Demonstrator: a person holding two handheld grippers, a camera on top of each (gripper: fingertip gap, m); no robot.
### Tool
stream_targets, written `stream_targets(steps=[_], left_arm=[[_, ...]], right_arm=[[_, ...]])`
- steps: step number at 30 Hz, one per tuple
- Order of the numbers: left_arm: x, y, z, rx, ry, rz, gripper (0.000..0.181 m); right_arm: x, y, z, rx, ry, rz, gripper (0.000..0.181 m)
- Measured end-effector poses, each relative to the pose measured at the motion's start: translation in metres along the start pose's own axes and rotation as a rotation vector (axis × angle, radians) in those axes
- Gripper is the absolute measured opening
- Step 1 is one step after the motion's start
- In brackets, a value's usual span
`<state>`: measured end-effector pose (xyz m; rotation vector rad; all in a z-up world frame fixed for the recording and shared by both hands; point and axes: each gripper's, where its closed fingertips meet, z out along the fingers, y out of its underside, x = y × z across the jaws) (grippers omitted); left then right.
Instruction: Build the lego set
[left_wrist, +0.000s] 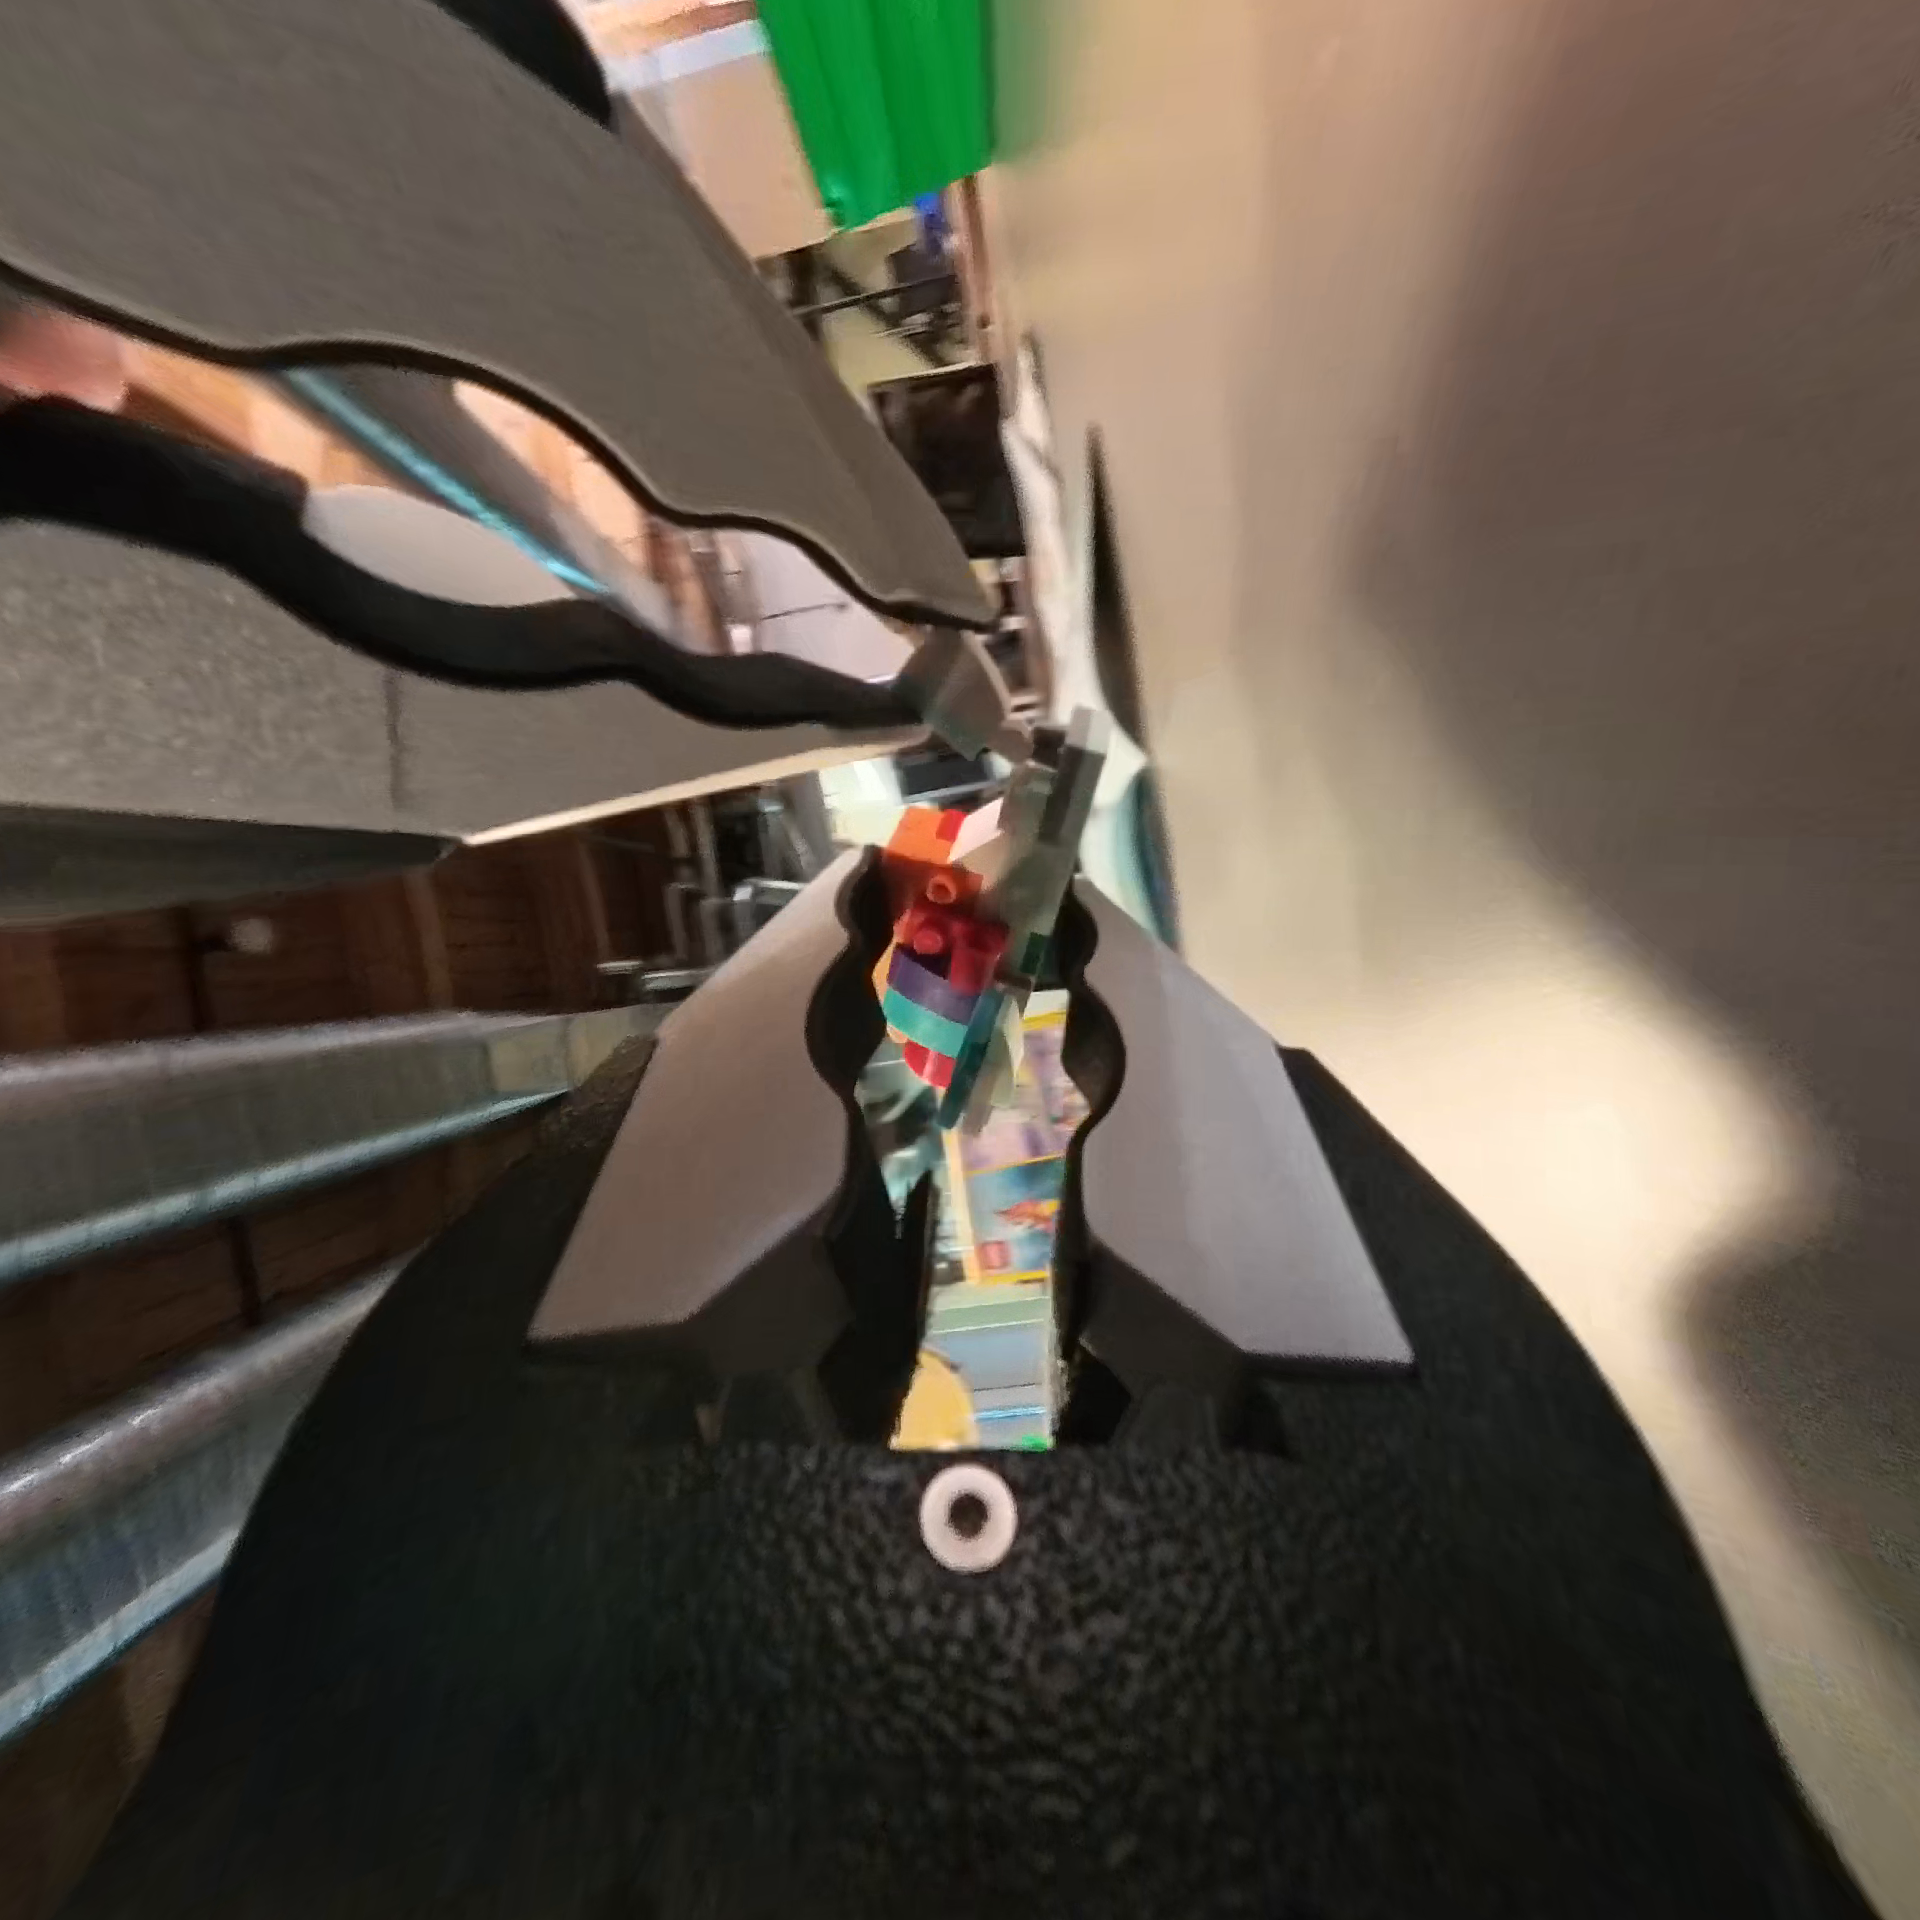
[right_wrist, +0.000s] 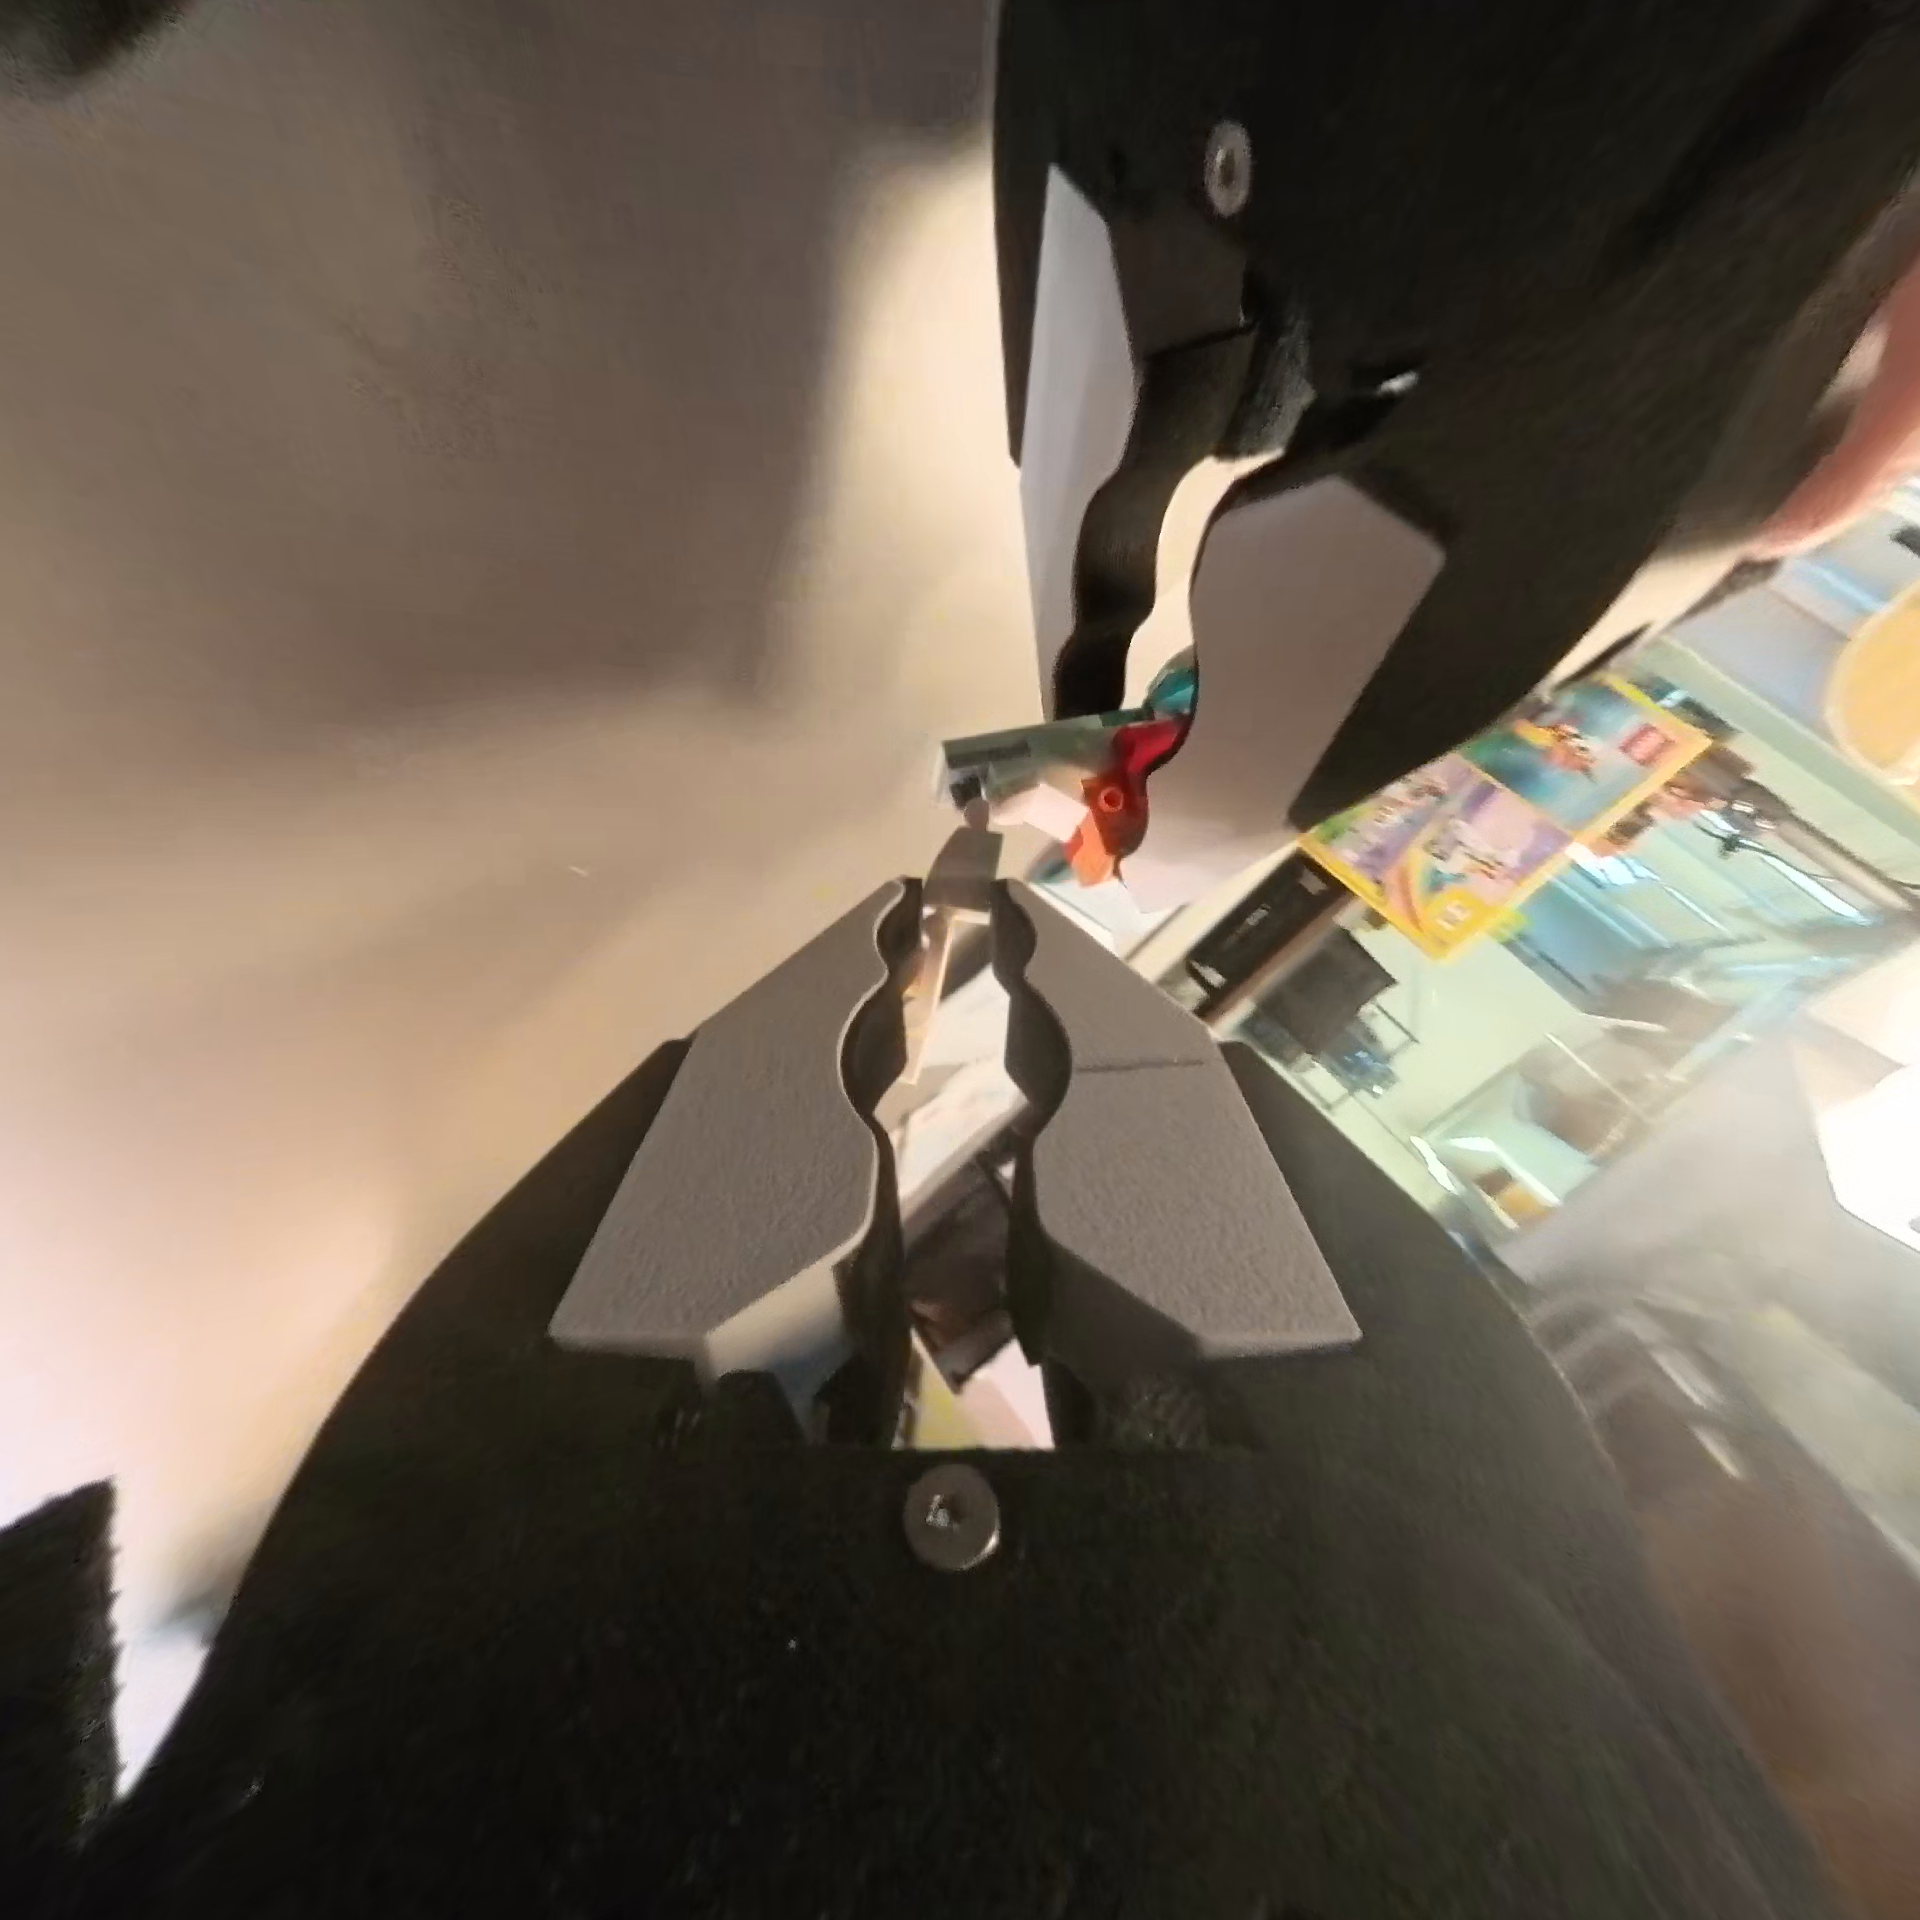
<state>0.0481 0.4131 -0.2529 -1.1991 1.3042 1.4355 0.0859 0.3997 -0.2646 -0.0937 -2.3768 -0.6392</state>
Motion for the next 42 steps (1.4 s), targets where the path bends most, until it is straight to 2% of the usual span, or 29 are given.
stream_targets(steps=[6, 15, 19, 42], left_arm=[[-0.020, -0.002, -0.007, 0.002, -0.114, 0.069, 0.028], [-0.023, -0.010, -0.009, 0.025, -0.140, 0.090, 0.028], [-0.023, -0.009, -0.009, 0.025, -0.135, 0.076, 0.028], [-0.017, -0.011, -0.008, 0.039, -0.110, 0.074, 0.028]], right_arm=[[0.006, 0.003, -0.015, -0.058, 0.047, -0.020, 0.012], [-0.001, 0.003, -0.023, -0.130, 0.028, 0.052, 0.012], [0.000, 0.005, -0.024, -0.176, 0.047, 0.021, 0.012], [-0.004, 0.001, -0.018, -0.129, 0.009, 0.130, 0.012]])
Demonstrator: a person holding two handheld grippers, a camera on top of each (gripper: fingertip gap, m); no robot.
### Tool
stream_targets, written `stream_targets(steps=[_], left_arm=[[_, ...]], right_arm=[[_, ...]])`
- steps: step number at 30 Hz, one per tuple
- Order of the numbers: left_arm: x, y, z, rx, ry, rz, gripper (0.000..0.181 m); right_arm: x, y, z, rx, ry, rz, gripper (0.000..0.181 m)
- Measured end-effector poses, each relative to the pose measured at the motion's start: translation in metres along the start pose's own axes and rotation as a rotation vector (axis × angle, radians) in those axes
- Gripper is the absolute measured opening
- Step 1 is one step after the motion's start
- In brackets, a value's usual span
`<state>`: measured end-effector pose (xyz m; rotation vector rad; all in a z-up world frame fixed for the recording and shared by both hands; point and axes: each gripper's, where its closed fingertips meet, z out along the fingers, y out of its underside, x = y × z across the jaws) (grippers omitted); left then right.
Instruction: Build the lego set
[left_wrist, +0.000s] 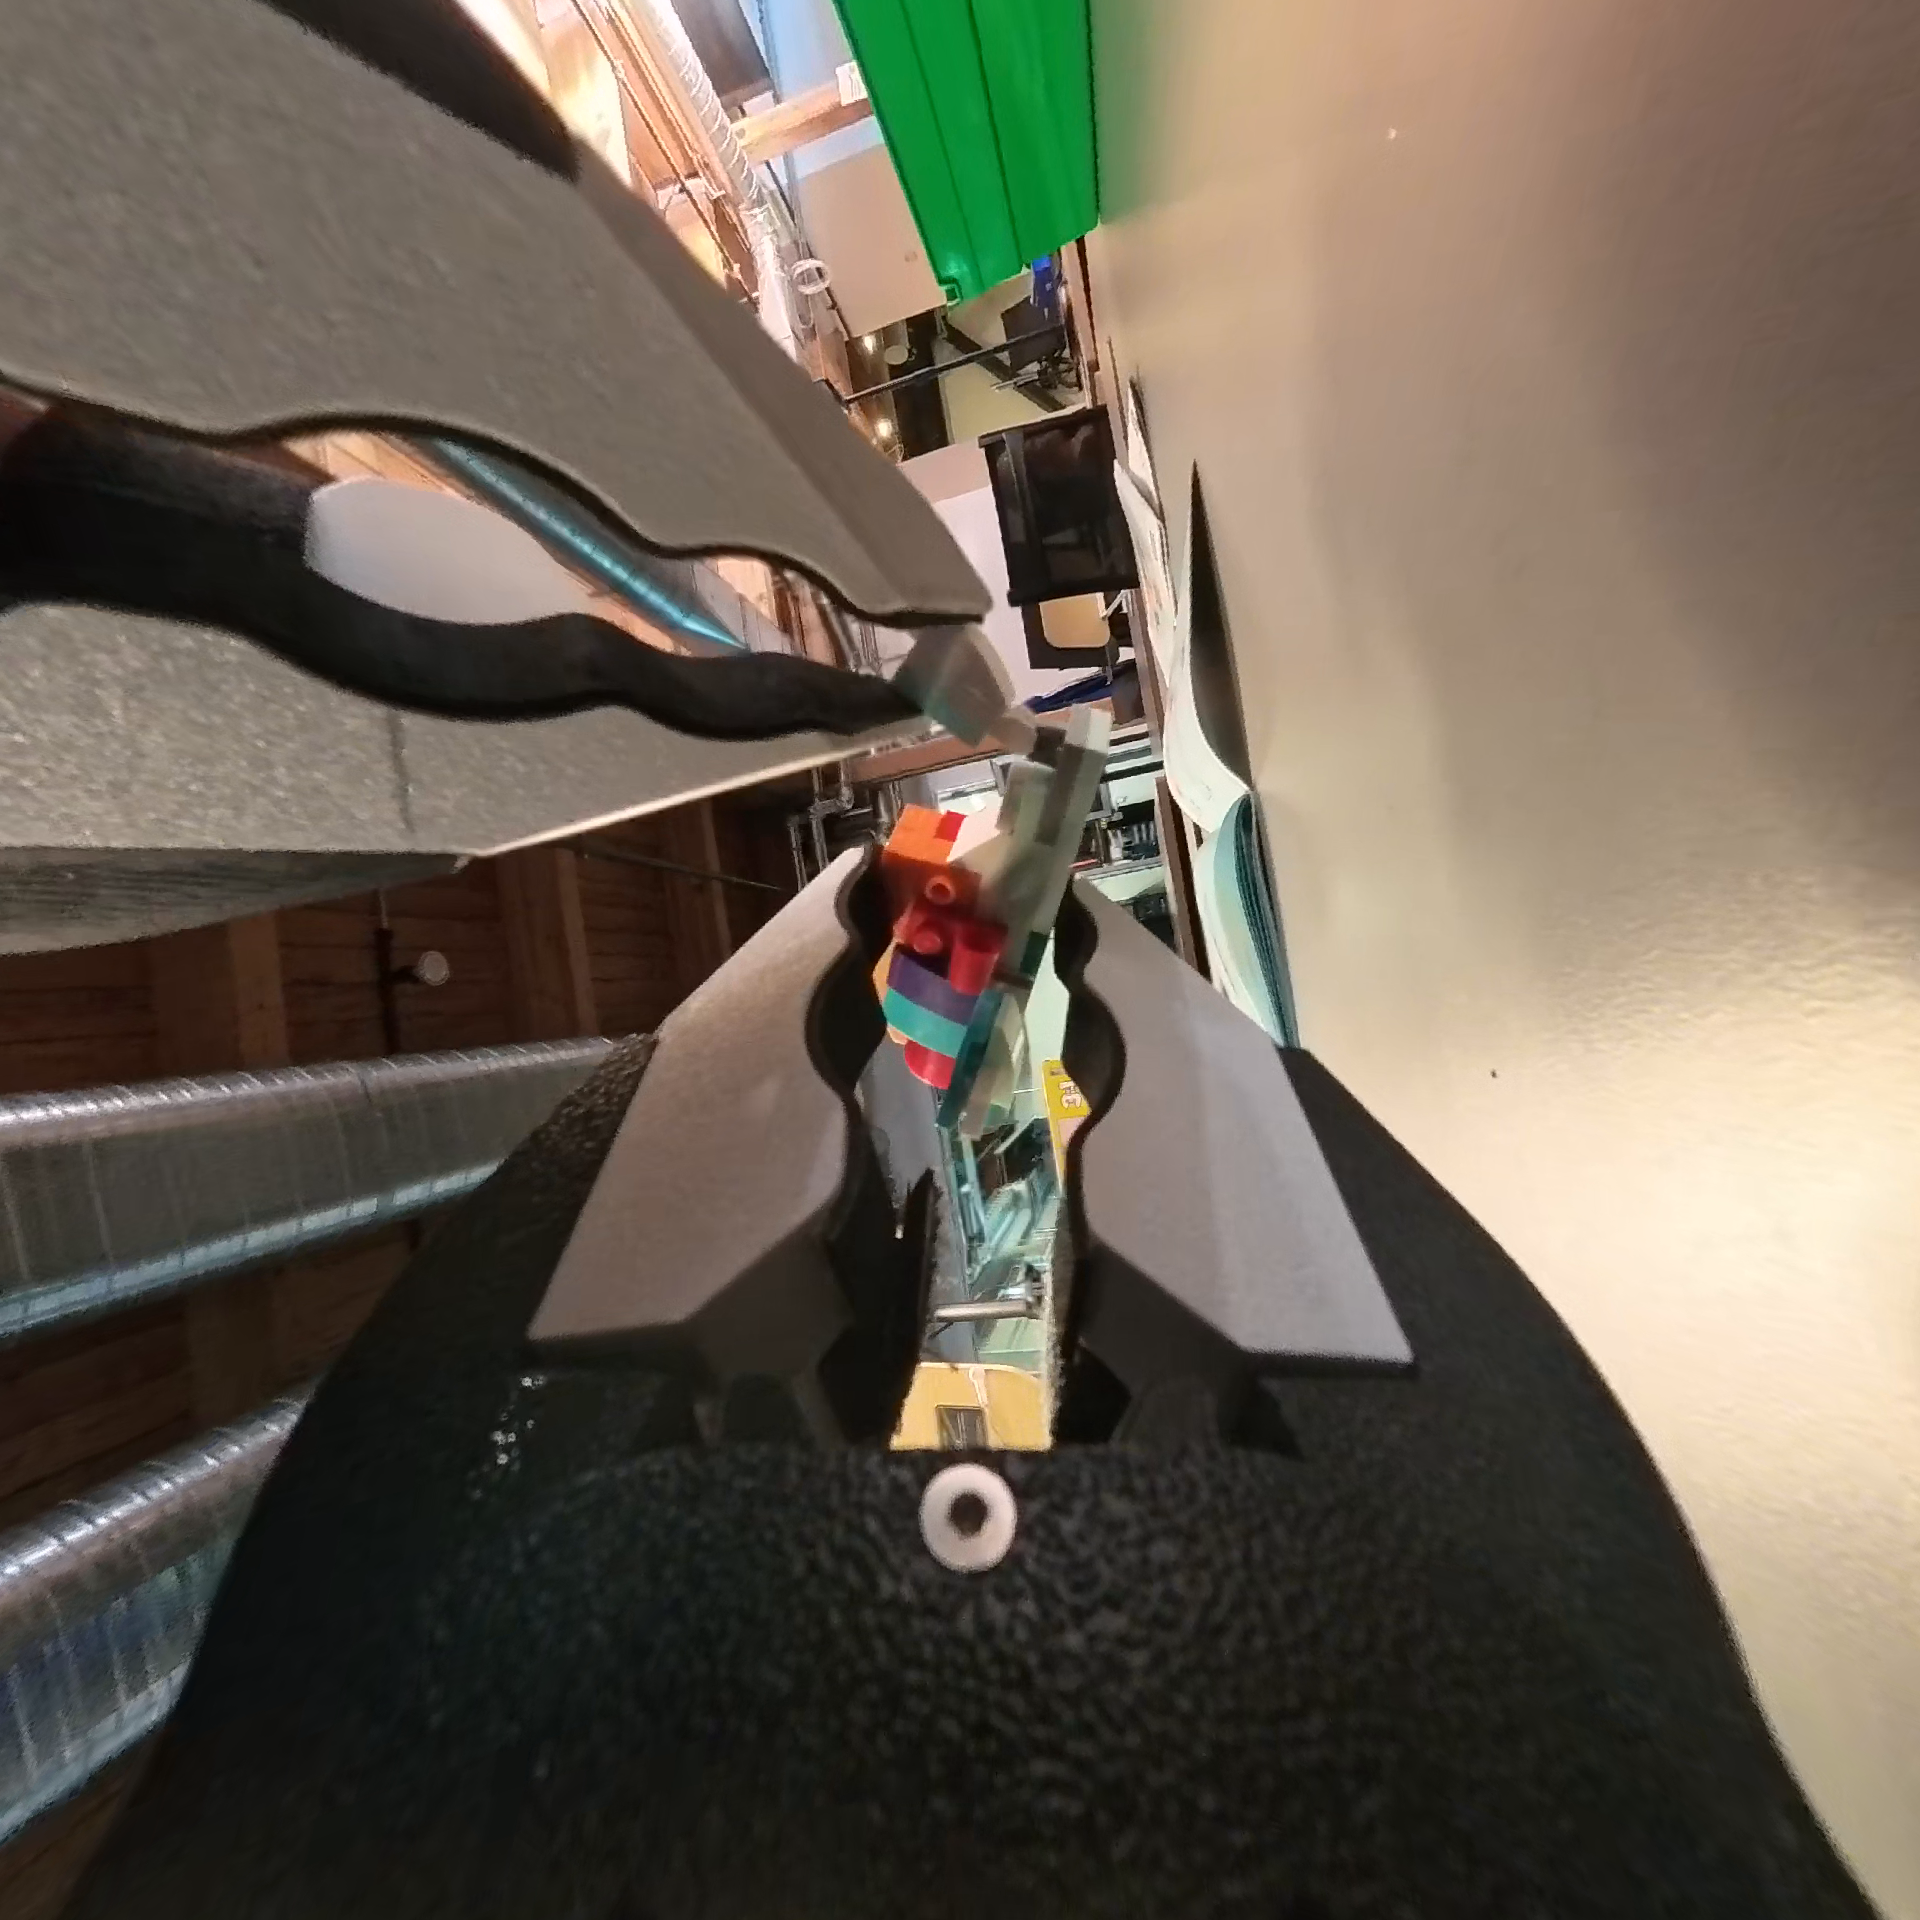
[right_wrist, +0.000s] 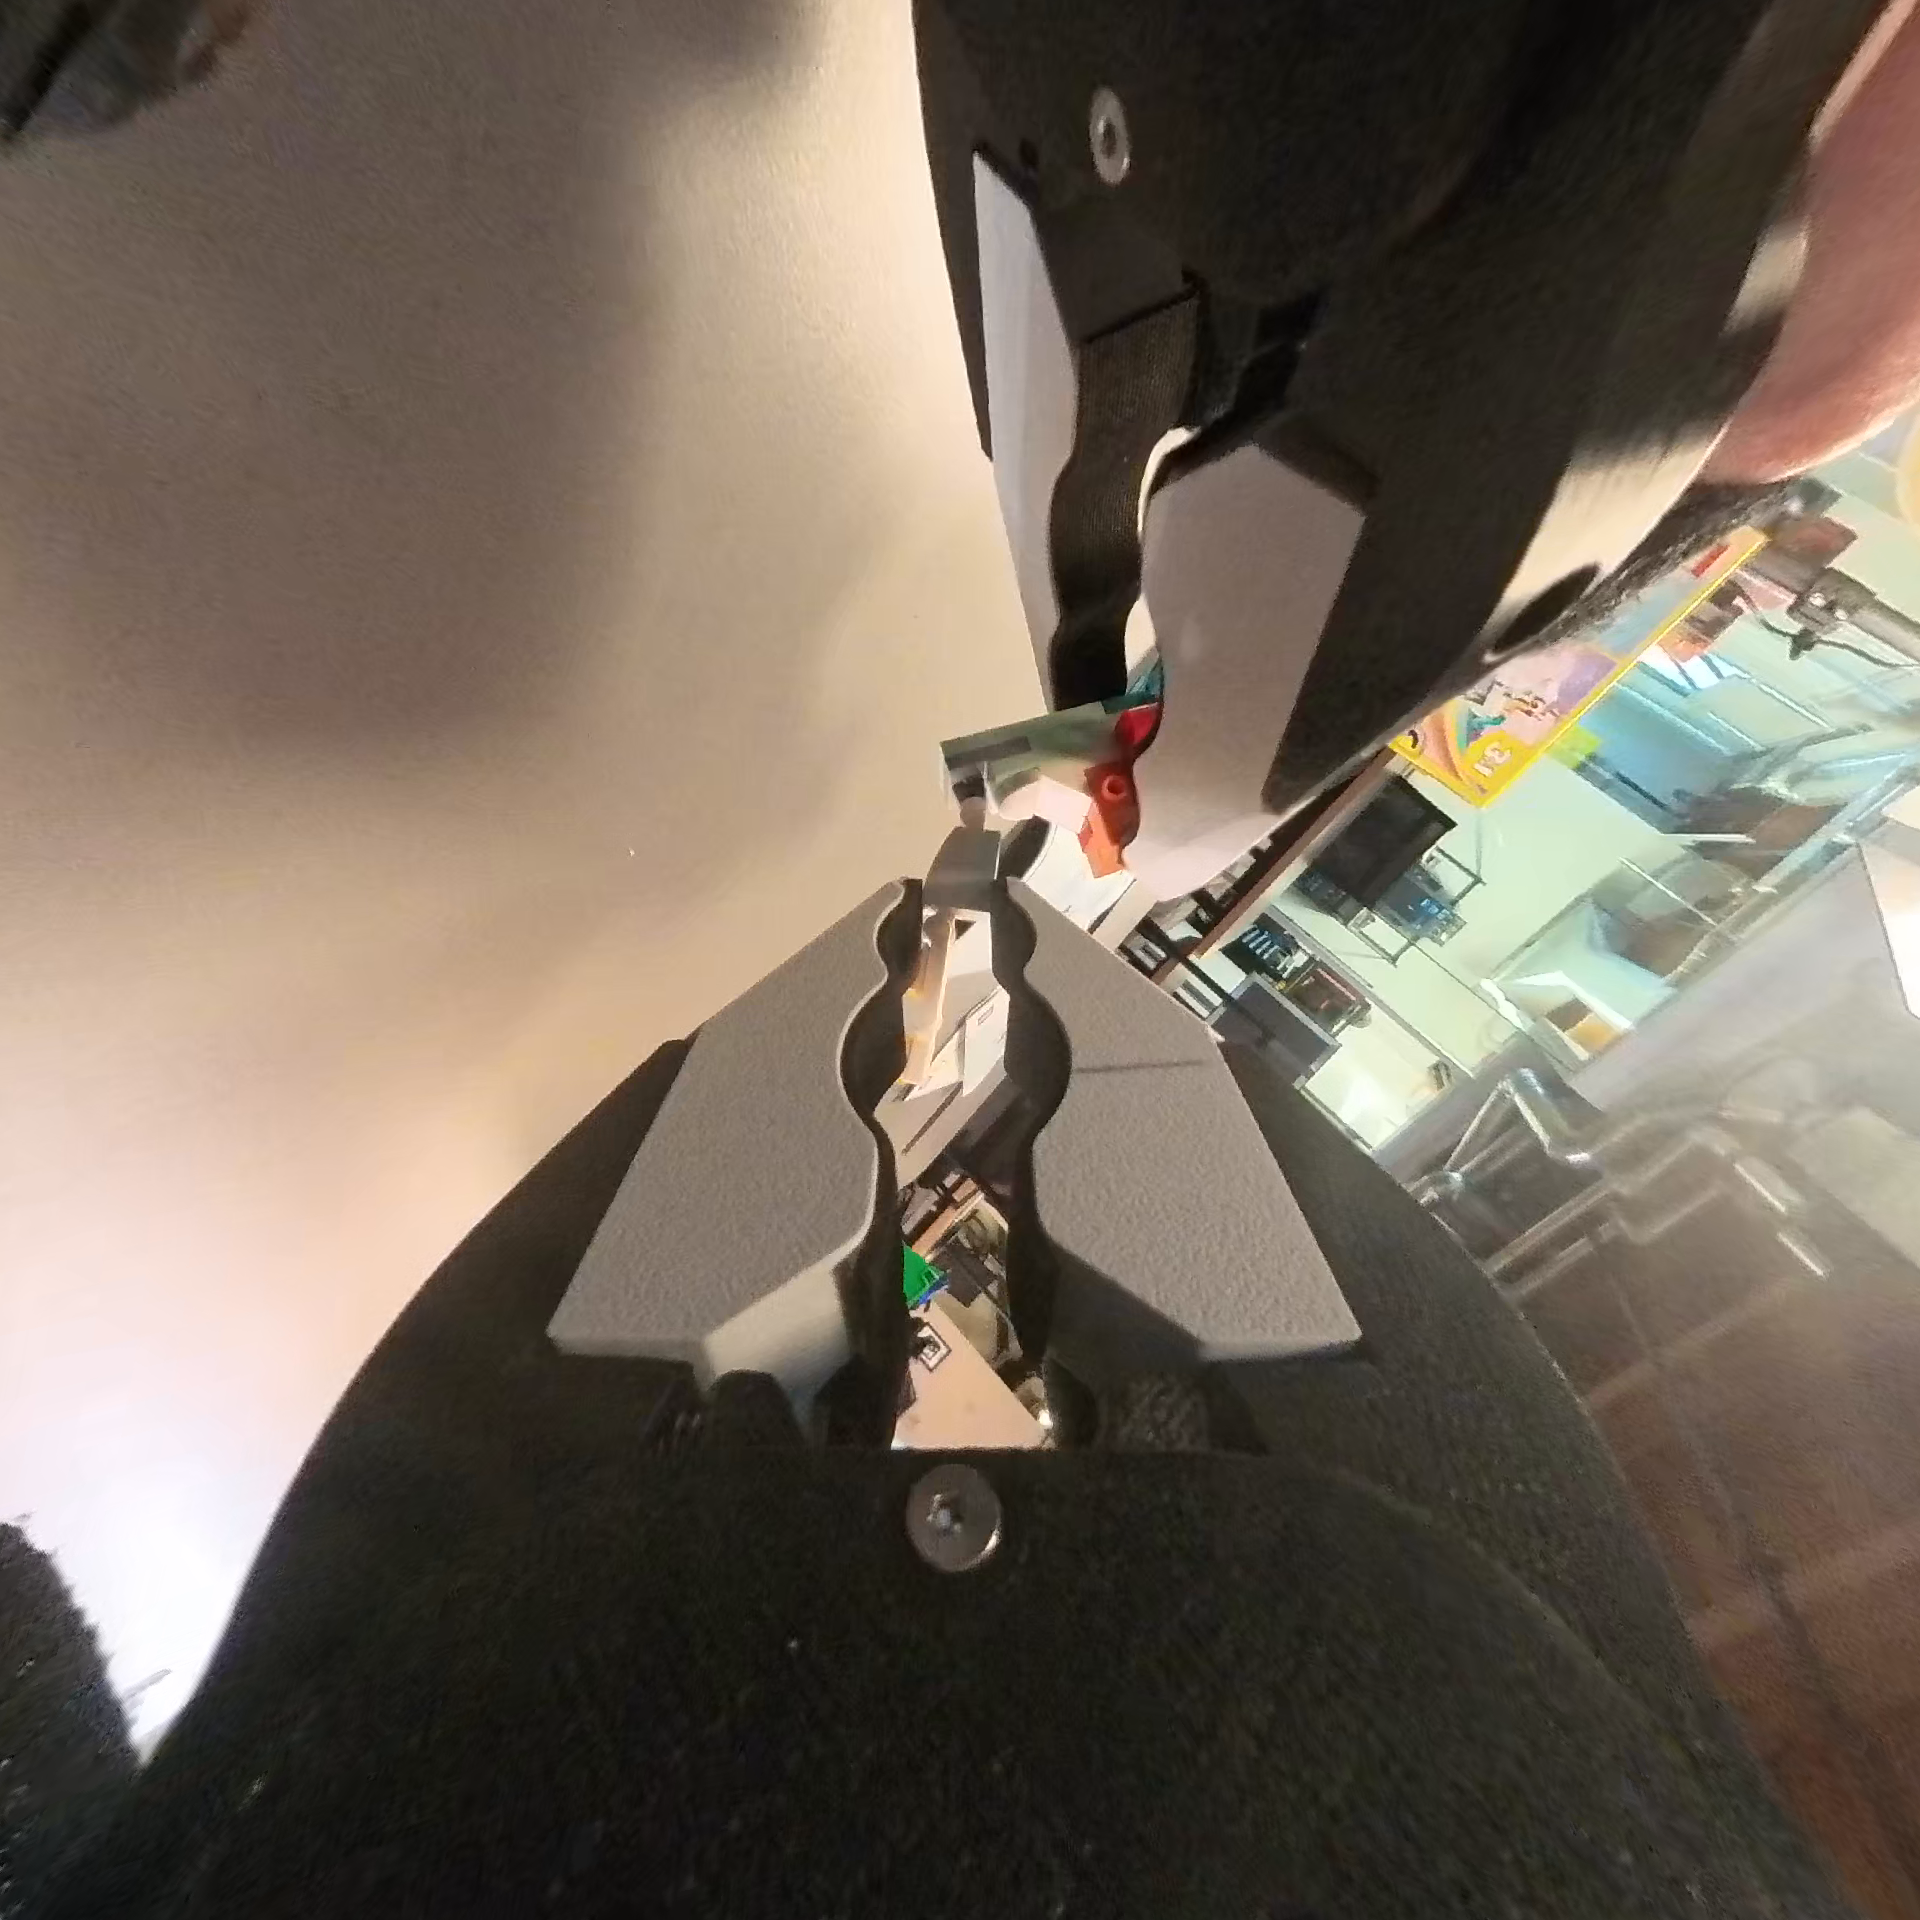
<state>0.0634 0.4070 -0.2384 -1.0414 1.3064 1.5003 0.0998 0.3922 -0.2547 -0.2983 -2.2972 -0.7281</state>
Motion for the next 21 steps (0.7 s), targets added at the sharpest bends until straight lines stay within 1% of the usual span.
stream_targets(steps=[5, 13, 16, 21], left_arm=[[0.0027, 0.0013, 0.0001, -0.007, 0.020, -0.023, 0.028], [0.0048, -0.0073, -0.0011, 0.023, 0.020, 0.013, 0.028], [0.0065, -0.0083, -0.0013, 0.023, 0.024, 0.028, 0.028], [0.0089, -0.0034, -0.0004, 0.005, 0.042, 0.012, 0.028]], right_arm=[[0.0006, -0.0015, 0.0019, 0.002, 0.006, -0.010, 0.012], [-0.0074, -0.0038, -0.0005, 0.031, -0.054, -0.080, 0.012], [-0.0090, -0.0042, 0.0017, 0.041, -0.073, -0.054, 0.012], [-0.0064, -0.0043, 0.0062, 0.052, -0.061, 0.015, 0.011]])
